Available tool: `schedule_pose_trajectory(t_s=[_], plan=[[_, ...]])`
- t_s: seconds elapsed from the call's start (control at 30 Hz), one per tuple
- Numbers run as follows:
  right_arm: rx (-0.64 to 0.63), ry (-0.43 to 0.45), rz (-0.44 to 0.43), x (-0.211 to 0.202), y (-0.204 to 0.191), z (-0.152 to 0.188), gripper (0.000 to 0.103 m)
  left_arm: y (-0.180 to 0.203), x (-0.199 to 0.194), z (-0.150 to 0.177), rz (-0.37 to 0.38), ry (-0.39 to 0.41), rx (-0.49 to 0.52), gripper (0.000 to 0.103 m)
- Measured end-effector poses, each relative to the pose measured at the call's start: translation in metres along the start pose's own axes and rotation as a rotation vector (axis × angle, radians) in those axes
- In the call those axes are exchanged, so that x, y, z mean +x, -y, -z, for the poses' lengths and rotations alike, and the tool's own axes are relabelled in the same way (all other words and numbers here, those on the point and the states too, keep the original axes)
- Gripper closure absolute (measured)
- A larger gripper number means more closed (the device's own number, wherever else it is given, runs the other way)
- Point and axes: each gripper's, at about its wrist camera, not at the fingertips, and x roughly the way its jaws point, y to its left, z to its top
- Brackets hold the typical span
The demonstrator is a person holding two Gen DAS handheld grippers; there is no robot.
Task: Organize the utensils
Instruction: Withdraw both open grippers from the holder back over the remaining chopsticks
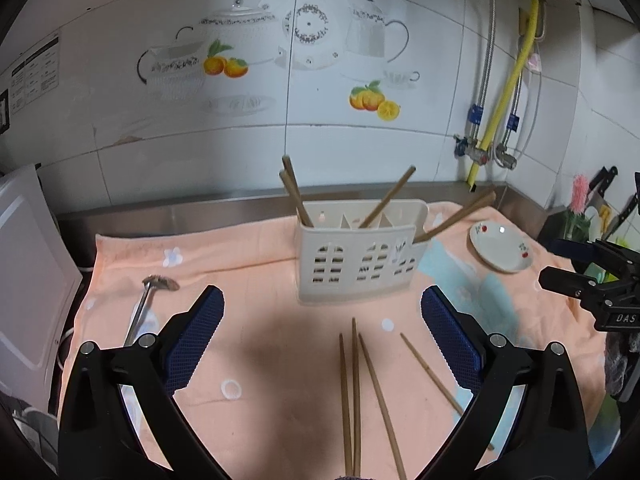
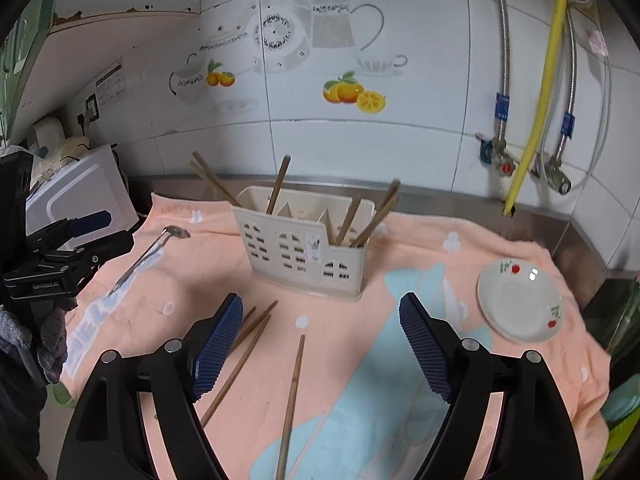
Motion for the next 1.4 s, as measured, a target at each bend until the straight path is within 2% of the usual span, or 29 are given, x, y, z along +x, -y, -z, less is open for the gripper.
schedule_pose_trajectory(t_s=[0.7,0.93,1.13,1.4], plan=[[0.023,-0.023,-0.001,-0.002,-0.017,0.09,0.025,0.007,-0.006,0.069,-0.026,-0.059,0.03,0.005],[0.03,-0.043,-0.018,0.002,-0.025,0.124,0.026,0.0,-0.002,0.093,-0.022,-0.103,-0.001,0.005],[0.013,-0.076,-0.025,0.01,-0.036,0.152,0.036,-0.007,0.001,0.109,-0.03,-0.128,-0.02,0.005],[0.046,-0.124,-0.06,0.026,-0.04,0.173,0.06,-0.017,0.004,0.126,-0.038,-0.164,-0.059,0.005]])
